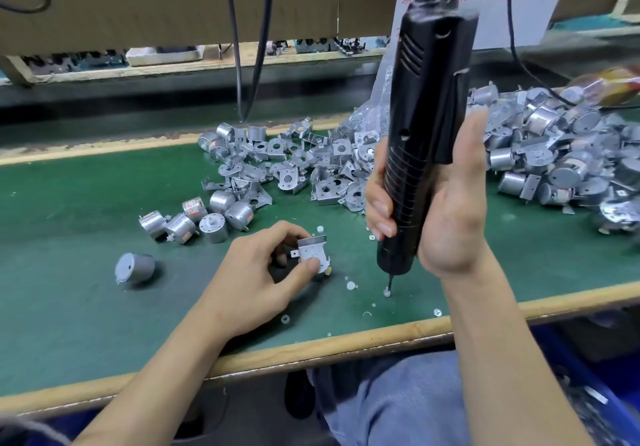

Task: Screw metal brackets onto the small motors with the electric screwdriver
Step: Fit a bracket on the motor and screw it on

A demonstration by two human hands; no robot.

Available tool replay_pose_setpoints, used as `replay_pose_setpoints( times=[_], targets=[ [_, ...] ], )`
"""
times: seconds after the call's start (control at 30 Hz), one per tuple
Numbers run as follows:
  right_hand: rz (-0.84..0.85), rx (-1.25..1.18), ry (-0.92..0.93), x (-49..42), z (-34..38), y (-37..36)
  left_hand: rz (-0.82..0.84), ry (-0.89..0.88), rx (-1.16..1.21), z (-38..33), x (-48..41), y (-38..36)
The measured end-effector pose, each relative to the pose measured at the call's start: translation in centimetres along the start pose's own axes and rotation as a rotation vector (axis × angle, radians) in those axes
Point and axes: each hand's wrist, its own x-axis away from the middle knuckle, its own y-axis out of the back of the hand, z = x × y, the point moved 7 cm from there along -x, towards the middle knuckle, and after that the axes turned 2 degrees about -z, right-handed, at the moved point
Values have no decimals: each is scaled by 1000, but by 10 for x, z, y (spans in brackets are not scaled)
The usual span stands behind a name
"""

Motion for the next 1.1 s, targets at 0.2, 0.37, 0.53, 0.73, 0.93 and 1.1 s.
replay_pose_setpoints(
  times=[0.2,0.37,0.53,0.73,0.93,1.1],
  targets=[
    [20,7,12,0,-5,-2,19,-10,-15,-3,0,0],
    [14,4,14,0,-6,-1,25,-2,-60,-2,0,1],
    [-4,33,31,0,-4,1,26,0,-92,-2,0,1],
    [-20,37,38,0,-4,2,24,0,-104,-1,-1,1],
    [-17,52,41,1,-2,1,17,-1,-95,-2,0,1],
    [-39,100,120,-3,12,-5,11,-4,-97,-3,1,1]
  ],
)
